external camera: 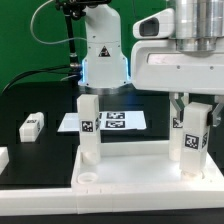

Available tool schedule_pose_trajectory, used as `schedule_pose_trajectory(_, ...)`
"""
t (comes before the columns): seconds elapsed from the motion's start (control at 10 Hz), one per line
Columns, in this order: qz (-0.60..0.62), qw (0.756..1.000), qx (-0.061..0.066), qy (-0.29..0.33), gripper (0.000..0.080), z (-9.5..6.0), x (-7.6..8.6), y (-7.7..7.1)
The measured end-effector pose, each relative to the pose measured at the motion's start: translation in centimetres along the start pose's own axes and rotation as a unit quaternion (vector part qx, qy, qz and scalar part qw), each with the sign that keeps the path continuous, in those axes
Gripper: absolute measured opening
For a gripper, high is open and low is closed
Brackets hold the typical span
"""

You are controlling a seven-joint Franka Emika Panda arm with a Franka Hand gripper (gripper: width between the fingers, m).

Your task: Assemble desk

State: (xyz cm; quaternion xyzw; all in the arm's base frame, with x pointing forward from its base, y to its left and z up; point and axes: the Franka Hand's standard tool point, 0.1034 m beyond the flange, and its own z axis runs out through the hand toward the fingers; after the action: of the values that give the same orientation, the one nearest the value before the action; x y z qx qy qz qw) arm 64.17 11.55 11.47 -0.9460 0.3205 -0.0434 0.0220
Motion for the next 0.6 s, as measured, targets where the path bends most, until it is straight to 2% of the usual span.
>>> schedule_pose_trajectory(0.2,0.089,0.996,0.000,0.000,0.0294,0.03,0.03,0.08)
schedule_pose_trajectory(0.3,0.171,0.985,-0.001,-0.002,0.0294,0.08,-0.07,0.12)
schedule_pose_trajectory(0.4,0.264,0.964,0.009,-0.011,0.0294,0.14,-0.07,0.13)
schedule_pose_trajectory(0.5,0.355,0.934,0.027,-0.027,0.0294,0.18,-0.08,0.44)
schedule_pose_trajectory(0.6,0.409,0.911,0.033,-0.039,0.0294,0.19,0.04,0.51)
